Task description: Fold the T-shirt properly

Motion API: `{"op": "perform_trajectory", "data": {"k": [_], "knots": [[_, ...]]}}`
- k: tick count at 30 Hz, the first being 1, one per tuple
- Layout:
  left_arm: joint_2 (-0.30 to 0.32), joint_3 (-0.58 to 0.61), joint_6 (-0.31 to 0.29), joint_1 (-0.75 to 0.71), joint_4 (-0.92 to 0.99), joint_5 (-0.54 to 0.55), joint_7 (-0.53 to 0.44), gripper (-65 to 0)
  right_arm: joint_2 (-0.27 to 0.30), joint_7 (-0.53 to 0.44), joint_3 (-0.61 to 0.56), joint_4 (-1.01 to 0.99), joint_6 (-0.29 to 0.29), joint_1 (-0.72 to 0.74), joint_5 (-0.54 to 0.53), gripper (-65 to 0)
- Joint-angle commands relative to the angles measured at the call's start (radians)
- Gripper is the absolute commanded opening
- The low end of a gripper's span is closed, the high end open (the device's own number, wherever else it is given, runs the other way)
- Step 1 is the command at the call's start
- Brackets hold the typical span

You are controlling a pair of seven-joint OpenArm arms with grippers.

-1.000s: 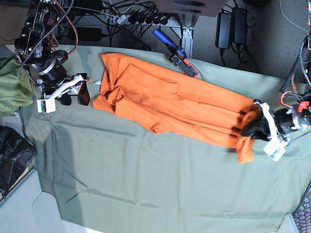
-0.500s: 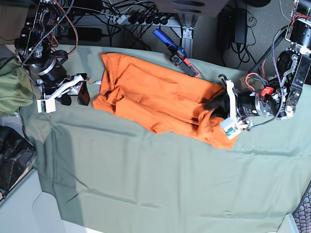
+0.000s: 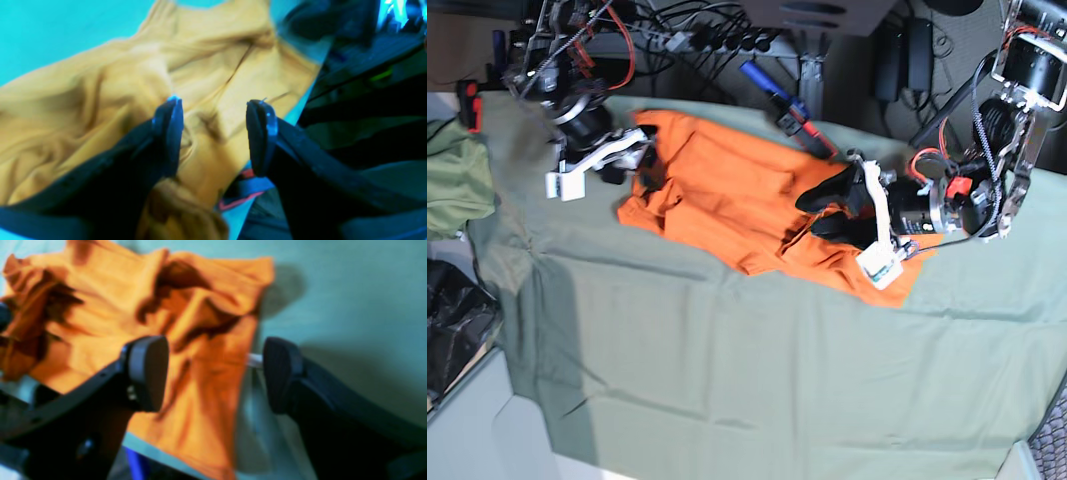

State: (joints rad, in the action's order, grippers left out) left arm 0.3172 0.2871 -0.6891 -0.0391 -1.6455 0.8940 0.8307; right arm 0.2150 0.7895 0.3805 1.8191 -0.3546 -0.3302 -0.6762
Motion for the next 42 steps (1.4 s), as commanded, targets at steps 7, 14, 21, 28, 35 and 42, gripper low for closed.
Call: {"op": "perform_trajectory", "data": {"k": [7, 14, 21, 28, 35, 42], "knots": [[-0.012, -0.005, -0.009, 0.014, -0.018, 0.031, -0.018, -31.1, -0.047, -0.065, 0.008, -0.050, -0.079, 0.009, 0.034, -21.1], [-0.013, -0.006, -0.009, 0.014, -0.031, 0.053, -0.010, -31.1, -0.047, -0.068, 0.021, -0.103, -0.079, 0.008, 0.033, -21.1], [-0.012, -0.007, -0.009, 0.014, -0.098, 0.052, 0.025, -31.1, -0.048, -0.067, 0.021, -0.132, -0.079, 0.008, 0.003, -21.4], [-0.012, -0.007, -0.009, 0.014, -0.106, 0.051, 0.028, -31.1, -0.075, -0.047, -0.015, -0.132, -0.080, 0.008, -0.032, -21.5], [-0.001, -0.012, -0.009, 0.014, -0.106, 0.048, 0.027, -31.1, -0.099, -0.049, -0.073, -0.132, -0.080, 0.008, -0.030, -21.6], [-0.001, -0.045, -0.009, 0.014, -0.106, 0.048, 0.027, -31.1, -0.102, -0.098, -0.073, -0.132, -0.080, 0.008, -0.016, -49.8]]}}
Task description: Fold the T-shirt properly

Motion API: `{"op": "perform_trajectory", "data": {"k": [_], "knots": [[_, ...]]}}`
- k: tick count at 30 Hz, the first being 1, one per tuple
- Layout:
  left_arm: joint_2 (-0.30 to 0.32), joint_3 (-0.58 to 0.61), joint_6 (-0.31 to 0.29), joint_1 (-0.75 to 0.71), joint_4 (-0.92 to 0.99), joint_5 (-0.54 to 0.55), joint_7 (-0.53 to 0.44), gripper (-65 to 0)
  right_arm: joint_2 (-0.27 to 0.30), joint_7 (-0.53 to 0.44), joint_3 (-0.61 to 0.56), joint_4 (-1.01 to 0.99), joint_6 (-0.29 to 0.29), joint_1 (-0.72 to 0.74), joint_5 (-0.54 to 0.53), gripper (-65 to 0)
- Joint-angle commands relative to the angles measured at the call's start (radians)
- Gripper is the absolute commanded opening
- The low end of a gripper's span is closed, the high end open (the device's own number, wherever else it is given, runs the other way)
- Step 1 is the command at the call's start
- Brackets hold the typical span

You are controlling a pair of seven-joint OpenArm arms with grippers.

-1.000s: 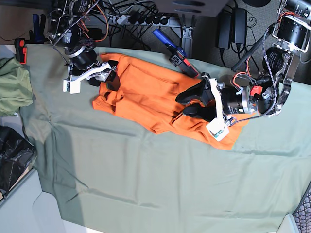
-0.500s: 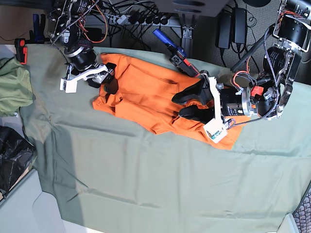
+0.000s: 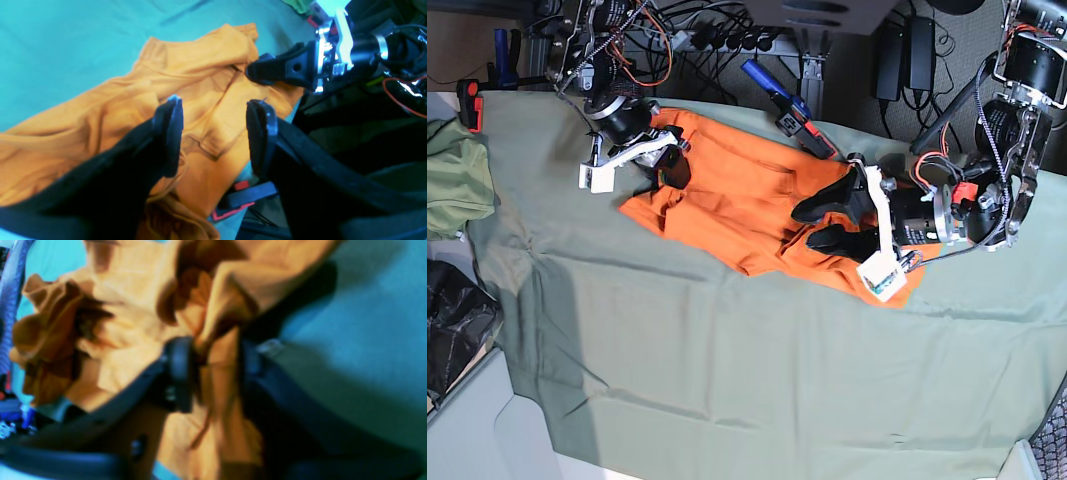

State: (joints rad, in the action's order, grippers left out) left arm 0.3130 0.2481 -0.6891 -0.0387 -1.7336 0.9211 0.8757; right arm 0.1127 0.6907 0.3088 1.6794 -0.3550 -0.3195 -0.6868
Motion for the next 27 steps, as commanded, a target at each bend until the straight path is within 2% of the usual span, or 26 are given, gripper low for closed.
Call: {"op": "perform_trajectory", "data": {"k": [1, 3, 4, 7, 12, 17, 27], "knots": [[0.003, -0.009, -0.009, 0.014, -0.018, 0.021, -0.018, -31.1, 0.000, -0.013, -0.002, 0.008, -0.080, -0.003, -0.001, -55.0], [0.003, -0.015, -0.009, 0.014, -0.018, 0.021, -0.018, -31.1, 0.000, -0.038, -0.002, 0.008, -0.080, -0.002, -0.001, -63.1], [0.003, -0.019, -0.009, 0.014, -0.018, 0.022, -0.018, -31.1, 0.000, -0.047, -0.002, 0.008, -0.080, -0.002, -0.001, -65.0], [0.003, -0.029, -0.009, 0.014, -0.018, 0.022, -0.018, -31.1, 0.000, -0.060, -0.002, 0.008, -0.080, -0.002, 0.015, -65.0], [0.003, -0.073, -0.009, 0.014, -0.018, 0.033, -0.018, -31.1, 0.001, -0.092, 0.010, 0.008, -0.080, -0.002, 0.105, -65.0], [0.007, -0.120, -0.009, 0.014, -0.018, 0.048, -0.018, -31.1, 0.003, -0.091, 0.024, 0.008, -0.080, -0.003, 0.104, -65.0], [0.025, -0.121, -0.009, 0.014, -0.018, 0.047, -0.018, -31.1, 0.002, -0.091, 0.024, 0.008, -0.079, -0.003, 0.103, -63.6]]}}
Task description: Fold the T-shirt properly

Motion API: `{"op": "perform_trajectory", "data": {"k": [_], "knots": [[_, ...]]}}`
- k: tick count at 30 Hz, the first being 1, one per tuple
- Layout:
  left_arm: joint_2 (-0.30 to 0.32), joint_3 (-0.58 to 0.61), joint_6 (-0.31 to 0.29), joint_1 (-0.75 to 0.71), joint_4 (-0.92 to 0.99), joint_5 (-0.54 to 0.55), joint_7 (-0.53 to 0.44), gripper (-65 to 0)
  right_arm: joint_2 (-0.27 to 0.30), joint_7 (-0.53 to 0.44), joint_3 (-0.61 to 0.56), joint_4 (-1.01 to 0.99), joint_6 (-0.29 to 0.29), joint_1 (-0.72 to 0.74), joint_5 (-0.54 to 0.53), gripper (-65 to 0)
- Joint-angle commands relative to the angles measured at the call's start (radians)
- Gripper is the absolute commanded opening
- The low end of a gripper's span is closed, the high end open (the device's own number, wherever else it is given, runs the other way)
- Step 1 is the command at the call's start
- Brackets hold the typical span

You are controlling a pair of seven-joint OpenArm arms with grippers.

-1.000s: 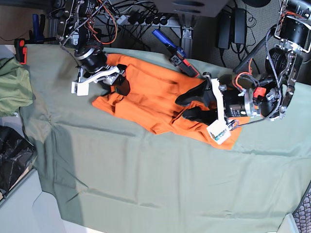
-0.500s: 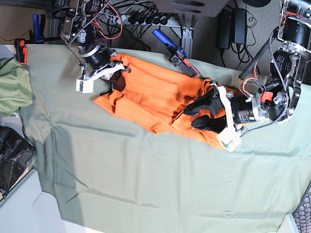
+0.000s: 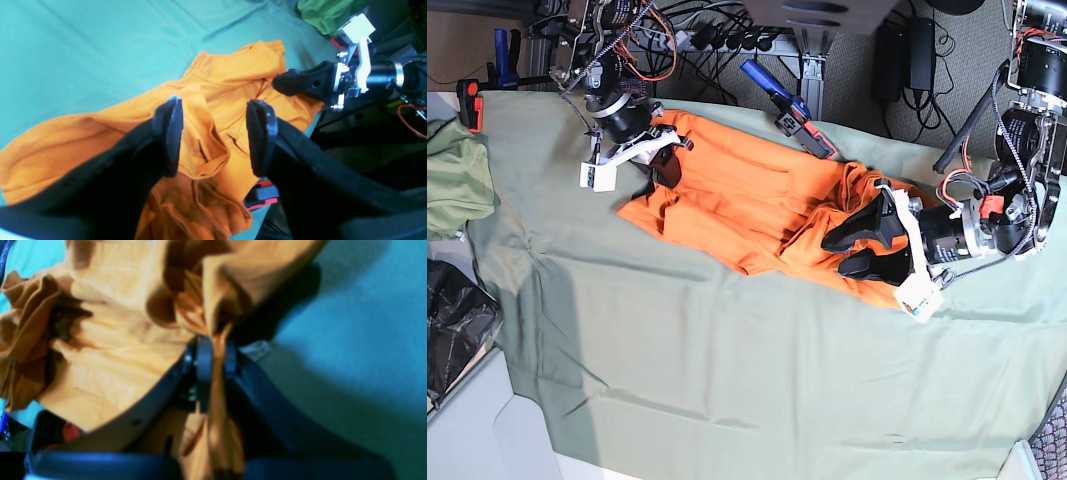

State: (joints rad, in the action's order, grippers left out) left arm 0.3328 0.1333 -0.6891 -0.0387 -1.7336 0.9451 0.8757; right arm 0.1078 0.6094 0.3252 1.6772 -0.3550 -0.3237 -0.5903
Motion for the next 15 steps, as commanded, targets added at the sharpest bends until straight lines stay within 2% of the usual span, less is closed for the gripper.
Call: {"op": "perform_trajectory", "data": {"k": [1, 4, 6, 12, 15], "knots": [[0.006, -0.006, -0.009, 0.014, -0.018, 0.023, -0.018, -31.1, 0.008, -0.010, 0.007, 0.010, -0.079, 0.002, 0.005, -57.0], [0.006, -0.006, -0.009, 0.014, -0.018, 0.023, -0.018, -31.1, 0.007, -0.006, 0.007, 0.010, -0.079, 0.002, -0.003, -38.6], [0.006, -0.006, -0.009, 0.014, -0.018, 0.023, -0.018, -31.1, 0.005, 0.005, 0.007, 0.010, -0.079, 0.002, -0.027, -33.1], [0.006, -0.006, -0.009, 0.013, -0.018, 0.019, -0.018, -31.1, 0.000, 0.019, 0.008, 0.010, -0.080, 0.003, -0.082, -32.6], [0.006, -0.006, -0.009, 0.013, -0.018, 0.019, -0.018, -31.1, -0.026, 0.020, 0.007, 0.010, -0.080, 0.016, -0.092, -32.6]]}}
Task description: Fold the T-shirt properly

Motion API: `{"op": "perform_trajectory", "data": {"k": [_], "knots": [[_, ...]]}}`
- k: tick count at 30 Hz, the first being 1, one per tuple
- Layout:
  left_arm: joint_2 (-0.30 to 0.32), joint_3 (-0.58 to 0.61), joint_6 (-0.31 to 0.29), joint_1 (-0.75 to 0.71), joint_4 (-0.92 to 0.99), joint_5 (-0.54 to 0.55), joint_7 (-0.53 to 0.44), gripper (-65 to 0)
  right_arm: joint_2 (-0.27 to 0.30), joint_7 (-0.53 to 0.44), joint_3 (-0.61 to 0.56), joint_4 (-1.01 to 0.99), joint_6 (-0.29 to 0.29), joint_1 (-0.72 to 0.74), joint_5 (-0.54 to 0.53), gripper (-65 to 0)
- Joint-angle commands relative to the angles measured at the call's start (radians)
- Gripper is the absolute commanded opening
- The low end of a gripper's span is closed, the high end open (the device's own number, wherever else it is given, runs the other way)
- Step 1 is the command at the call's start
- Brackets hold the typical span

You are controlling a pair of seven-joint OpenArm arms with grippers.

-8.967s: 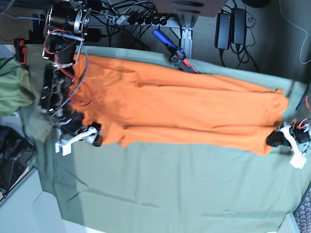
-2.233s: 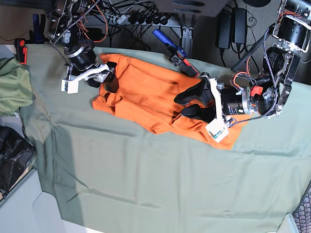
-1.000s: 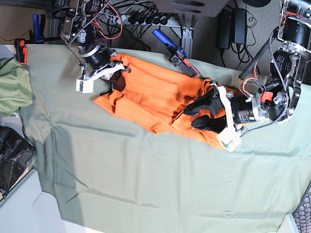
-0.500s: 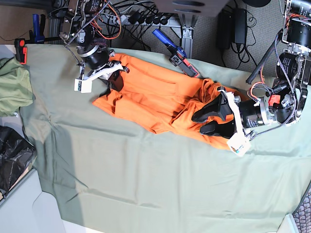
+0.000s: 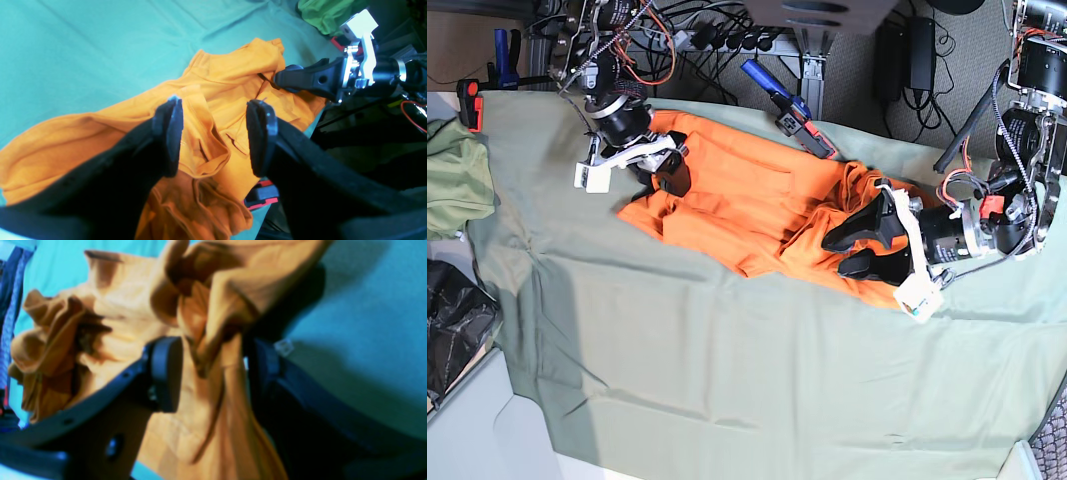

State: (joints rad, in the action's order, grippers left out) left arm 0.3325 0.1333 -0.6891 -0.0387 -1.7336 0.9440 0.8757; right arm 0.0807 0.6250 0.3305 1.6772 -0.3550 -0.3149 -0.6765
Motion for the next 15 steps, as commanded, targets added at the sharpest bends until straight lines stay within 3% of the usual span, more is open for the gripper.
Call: {"op": "perform_trajectory", "data": {"k": [1, 9, 15], "knots": [[0.006, -0.006, -0.009, 0.013, -0.018, 0.021, -0.018, -31.1, -0.011, 0.004, 0.002, 0.010, -0.080, 0.014, -0.010, -32.6], [0.024, -0.006, -0.009, 0.014, -0.018, 0.017, -0.018, -31.1, -0.099, 0.005, 0.002, 0.010, -0.080, 0.064, -0.007, -32.6], [0.045, -0.006, -0.009, 0.013, -0.018, 0.018, -0.018, -31.1, -0.109, 0.004, 0.002, 0.010, -0.080, 0.074, -0.004, -32.7]]}}
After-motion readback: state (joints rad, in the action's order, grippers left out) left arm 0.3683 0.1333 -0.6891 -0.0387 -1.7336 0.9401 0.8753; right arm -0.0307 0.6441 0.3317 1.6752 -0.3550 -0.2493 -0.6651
